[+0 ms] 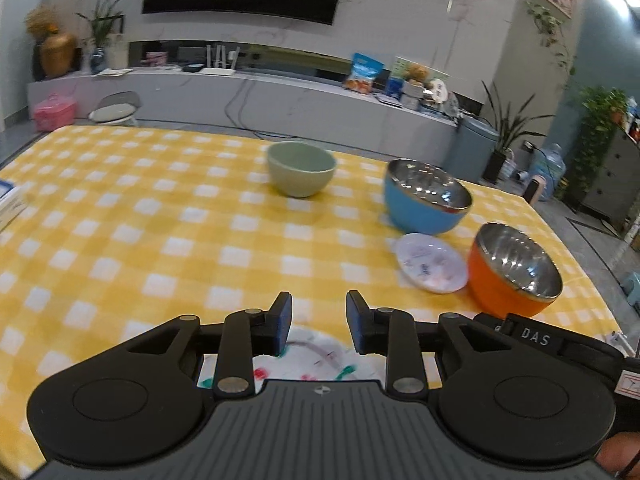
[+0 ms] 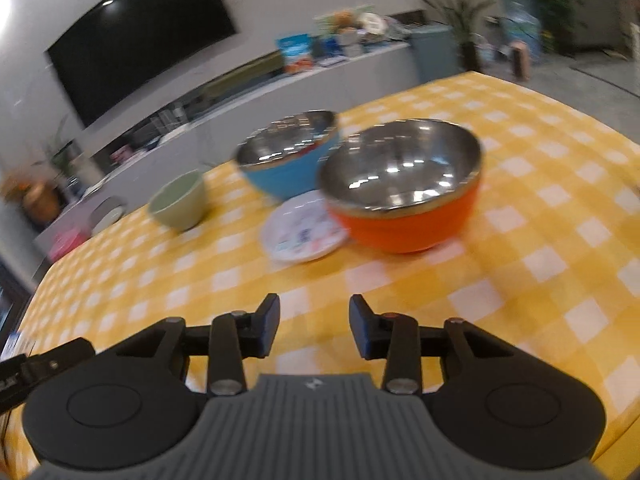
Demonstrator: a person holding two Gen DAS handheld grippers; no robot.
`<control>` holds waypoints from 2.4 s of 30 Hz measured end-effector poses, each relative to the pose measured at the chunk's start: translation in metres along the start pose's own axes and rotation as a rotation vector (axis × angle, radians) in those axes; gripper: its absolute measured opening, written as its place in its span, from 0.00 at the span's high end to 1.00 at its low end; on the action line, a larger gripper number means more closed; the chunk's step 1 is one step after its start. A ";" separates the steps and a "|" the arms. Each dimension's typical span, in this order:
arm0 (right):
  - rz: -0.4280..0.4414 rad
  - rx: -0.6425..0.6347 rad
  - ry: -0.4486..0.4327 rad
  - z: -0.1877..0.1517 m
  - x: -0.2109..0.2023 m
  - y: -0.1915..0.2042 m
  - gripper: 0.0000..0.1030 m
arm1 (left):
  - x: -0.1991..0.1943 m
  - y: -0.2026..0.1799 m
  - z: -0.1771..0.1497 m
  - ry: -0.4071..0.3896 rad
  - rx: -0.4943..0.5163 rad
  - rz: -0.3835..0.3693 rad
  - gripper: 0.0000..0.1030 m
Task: Organize plates and bowls
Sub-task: 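Lower the painted plate and open both tools, then move both tools to the small sticker plate and close on its rim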
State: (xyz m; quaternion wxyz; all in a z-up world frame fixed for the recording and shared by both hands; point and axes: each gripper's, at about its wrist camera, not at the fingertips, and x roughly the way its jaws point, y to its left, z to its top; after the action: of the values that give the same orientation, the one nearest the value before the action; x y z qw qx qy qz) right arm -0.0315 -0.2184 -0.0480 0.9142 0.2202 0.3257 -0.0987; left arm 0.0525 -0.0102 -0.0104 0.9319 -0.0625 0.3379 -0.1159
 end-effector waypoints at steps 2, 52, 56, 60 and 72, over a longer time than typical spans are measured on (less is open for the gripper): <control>-0.025 0.040 0.003 0.005 0.005 -0.006 0.62 | 0.009 -0.007 0.003 0.009 0.009 -0.011 0.66; -0.003 0.237 -0.039 0.018 0.067 -0.018 0.73 | 0.130 -0.031 0.029 0.242 -0.006 -0.114 0.99; -0.006 0.215 -0.027 0.016 0.069 -0.014 0.89 | 0.126 -0.026 0.025 0.250 0.005 -0.116 0.99; 0.011 0.191 -0.001 0.013 0.073 -0.011 1.00 | 0.122 -0.028 0.023 0.248 0.014 -0.106 0.99; 0.053 0.139 -0.011 0.013 0.058 -0.003 1.00 | 0.091 -0.020 0.024 0.211 -0.026 -0.079 0.99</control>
State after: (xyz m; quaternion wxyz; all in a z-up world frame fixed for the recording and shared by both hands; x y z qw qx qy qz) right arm 0.0193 -0.2292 -0.0772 0.9007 0.2912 0.3072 -0.0981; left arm 0.1322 -0.0520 -0.0436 0.8849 -0.0753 0.4329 -0.1543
